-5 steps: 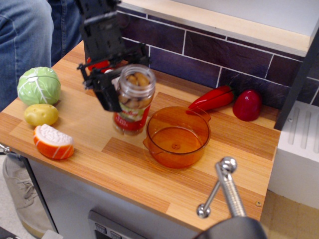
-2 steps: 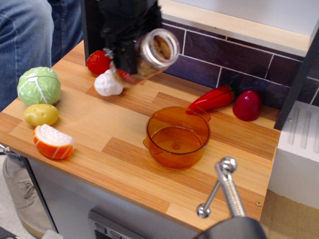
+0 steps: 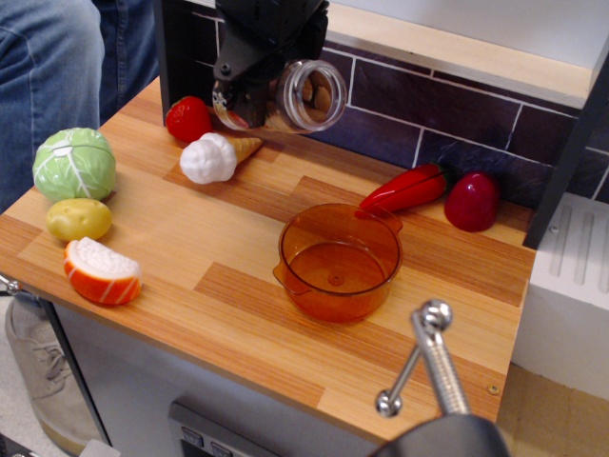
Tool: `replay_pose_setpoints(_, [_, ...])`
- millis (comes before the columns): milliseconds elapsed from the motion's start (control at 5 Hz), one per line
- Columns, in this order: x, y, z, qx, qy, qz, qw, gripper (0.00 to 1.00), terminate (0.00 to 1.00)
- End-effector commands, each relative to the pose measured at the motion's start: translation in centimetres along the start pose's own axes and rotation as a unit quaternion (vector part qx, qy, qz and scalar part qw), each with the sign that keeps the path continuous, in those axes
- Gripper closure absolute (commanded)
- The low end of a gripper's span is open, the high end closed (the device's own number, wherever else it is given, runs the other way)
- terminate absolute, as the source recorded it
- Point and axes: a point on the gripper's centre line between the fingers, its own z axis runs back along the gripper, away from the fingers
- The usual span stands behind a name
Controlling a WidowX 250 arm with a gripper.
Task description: Pour almonds in pot
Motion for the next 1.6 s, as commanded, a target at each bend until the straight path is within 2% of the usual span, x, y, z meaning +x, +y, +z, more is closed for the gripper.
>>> replay_pose_setpoints(0, [-0.9,-1.0,0.7,-0.125,-0.069,-0.102,0.9845,1.0,0.0])
replay_pose_setpoints(200, [-1.6,-1.5,0.1,-0.173,-0.099,-0.132,0.971,1.0,0.0])
replay_pose_setpoints(400, [-2.3,-1.7,-0.3,-0.206,-0.109,-0.167,0.9581,1.0,0.0])
replay_pose_setpoints(600, [-2.4,-1.9,-1.0,-0.231,-0.134,-0.191,0.9445,1.0,0.0])
replay_pose_setpoints(800, [-2.6,-1.9,-1.5,-0.244,-0.148,-0.213,0.9345,1.0,0.0])
replay_pose_setpoints(1000, [-2.8,-1.8,-1.4,-0.248,-0.156,-0.227,0.9289,1.0,0.0])
replay_pose_setpoints(1200, [-3.0,-2.0,-0.9,-0.26,-0.156,-0.249,0.9198,1.0,0.0])
replay_pose_setpoints(1400, [-3.3,-1.9,-0.9,-0.27,-0.164,-0.278,0.9073,1.0,0.0])
